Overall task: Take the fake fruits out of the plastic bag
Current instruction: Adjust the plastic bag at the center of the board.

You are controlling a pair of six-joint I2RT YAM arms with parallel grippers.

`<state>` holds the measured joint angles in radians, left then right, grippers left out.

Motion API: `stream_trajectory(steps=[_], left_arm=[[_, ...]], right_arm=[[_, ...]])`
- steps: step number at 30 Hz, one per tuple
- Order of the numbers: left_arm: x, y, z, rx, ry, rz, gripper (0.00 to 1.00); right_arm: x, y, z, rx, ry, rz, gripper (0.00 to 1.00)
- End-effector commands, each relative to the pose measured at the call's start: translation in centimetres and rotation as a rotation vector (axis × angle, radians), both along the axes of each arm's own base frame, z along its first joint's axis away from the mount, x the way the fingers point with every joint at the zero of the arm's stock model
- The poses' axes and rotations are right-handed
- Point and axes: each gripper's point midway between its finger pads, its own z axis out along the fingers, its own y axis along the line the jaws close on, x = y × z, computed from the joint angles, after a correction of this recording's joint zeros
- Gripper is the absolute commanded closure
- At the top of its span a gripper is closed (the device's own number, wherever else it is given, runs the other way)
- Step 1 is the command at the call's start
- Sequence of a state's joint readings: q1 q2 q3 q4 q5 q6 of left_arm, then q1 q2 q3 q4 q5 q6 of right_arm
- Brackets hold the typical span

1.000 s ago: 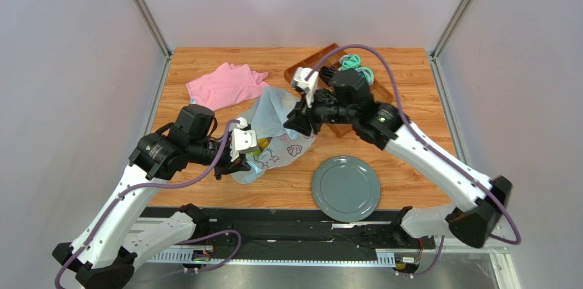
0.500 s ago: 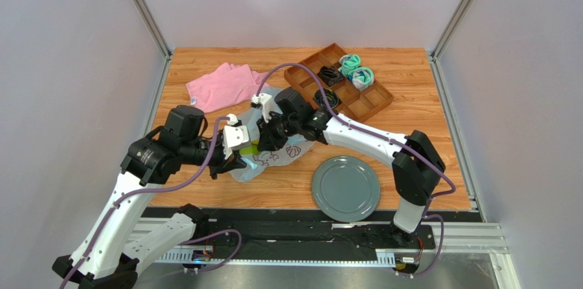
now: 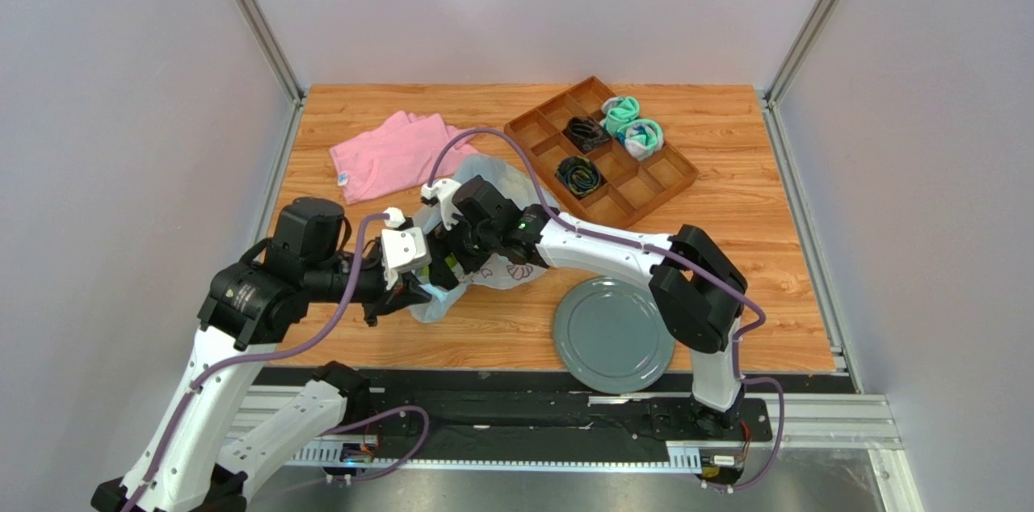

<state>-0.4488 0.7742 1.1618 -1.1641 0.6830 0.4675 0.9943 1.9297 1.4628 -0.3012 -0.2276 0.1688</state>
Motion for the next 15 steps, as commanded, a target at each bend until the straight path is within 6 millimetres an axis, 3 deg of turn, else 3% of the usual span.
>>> stream_trajectory(steps=[1, 3, 7, 15], left_arm=[[-1.4, -0.5, 0.4, -0.053, 0.049, -0.029, 1.00], [-1.6, -0.6, 0.4, -0.058, 0.056, -0.037, 1.00], [-2.0, -0.6, 0.9, -0.068, 0.060, -0.046, 1.00], [-2.0, -0.5, 0.9, -0.069, 0.053, -0.035, 1.00]], right_arm=[[2.5, 1.1, 0.6, -0.023, -0.120, -0.100, 0.02], [2.3, 1.6, -0.6, -0.042, -0.120, -0.099, 0.00], [3.8, 2.0, -0.5, -0.064, -0.173, -0.161, 0.02], [4.5, 1.8, 5.4, 0.024, -0.184, -0.094, 0.04]])
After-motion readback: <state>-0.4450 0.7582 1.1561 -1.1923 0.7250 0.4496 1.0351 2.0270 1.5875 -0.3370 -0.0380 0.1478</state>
